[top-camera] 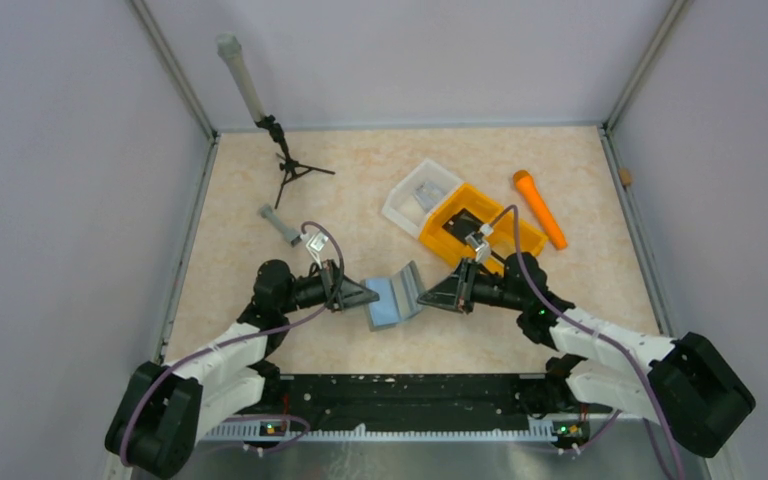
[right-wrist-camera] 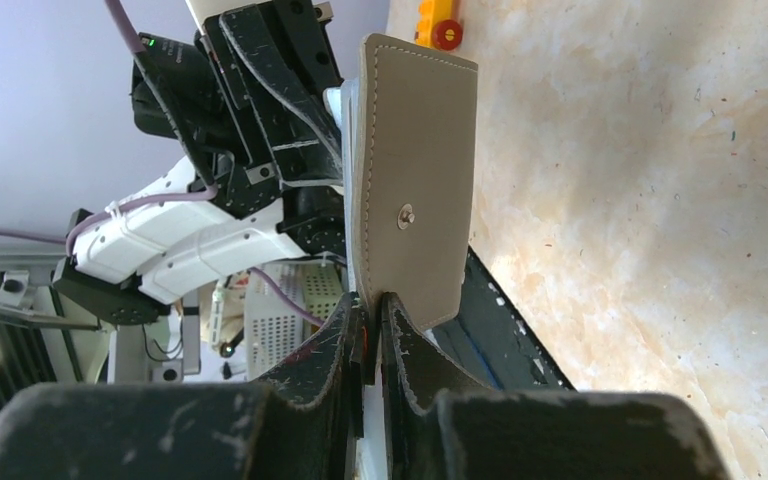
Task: Take the credit cards out of the card holder
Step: Remove the credit card from the card holder.
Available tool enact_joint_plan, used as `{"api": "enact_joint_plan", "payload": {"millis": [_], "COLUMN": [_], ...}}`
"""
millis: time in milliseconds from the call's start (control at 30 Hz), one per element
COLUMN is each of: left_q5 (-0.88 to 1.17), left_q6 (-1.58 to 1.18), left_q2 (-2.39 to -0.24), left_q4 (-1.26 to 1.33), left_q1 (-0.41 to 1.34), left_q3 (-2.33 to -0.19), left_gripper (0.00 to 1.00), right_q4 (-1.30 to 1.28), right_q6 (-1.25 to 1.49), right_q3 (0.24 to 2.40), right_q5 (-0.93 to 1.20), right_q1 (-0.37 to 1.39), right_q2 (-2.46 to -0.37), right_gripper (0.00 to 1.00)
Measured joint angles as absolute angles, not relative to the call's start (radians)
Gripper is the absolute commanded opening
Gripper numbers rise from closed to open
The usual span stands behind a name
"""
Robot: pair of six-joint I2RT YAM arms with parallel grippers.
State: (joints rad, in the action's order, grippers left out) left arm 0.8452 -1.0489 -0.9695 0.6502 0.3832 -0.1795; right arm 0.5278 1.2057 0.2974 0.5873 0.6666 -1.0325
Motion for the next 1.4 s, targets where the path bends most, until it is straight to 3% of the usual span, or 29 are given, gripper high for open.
{"api": "enact_joint_plan", "payload": {"millis": [233, 533, 667, 800, 1100, 1233, 1400], "left_q5": [0.843, 0.81, 0.798, 0.793, 0.796, 0.783, 0.771], "left_q6": [-1.049, -1.019, -0.993, -0.968, -0.936, -0.913, -0.888], "left_q2": [-0.995, -1.108, -1.155, -1.163, -1.184, -1.283, -1.383], "left_q4": [0.659, 0.669, 0.665, 0.647, 0.627, 0.643, 0.654], "left_q1": [0.395, 0.432, 0.439, 0.44, 0.459, 0.502, 0.545], "left_q3": [-0.179, -0.186, -0.186, -0.186, -0.192, -0.194, -0.201], "left_gripper": [0.0, 0.0, 0.06, 0.0, 0.0, 0.0, 0.0], "right_q4": [0.517, 0.26, 0.17, 0.102, 0.171, 0.21, 0.185], "right_q6": [1.191, 1.031, 0.995, 0.979, 0.979, 0.979, 0.949], "right_q3": [0.304, 0.441, 0.441, 0.439, 0.335, 0.287, 0.276], "right_q5": [0.585, 0.476, 0.416, 0.368, 0.341, 0.348, 0.318], "right_q1": [0.678, 0.772, 0.776, 0.776, 0.776, 0.777, 0.784], "right_q2": [-1.05, -1.071, -1.06, -1.009, -1.005, -1.052, -1.074], "right_gripper": [0.0, 0.0, 0.0, 0.0, 0.0, 0.1, 0.49]}}
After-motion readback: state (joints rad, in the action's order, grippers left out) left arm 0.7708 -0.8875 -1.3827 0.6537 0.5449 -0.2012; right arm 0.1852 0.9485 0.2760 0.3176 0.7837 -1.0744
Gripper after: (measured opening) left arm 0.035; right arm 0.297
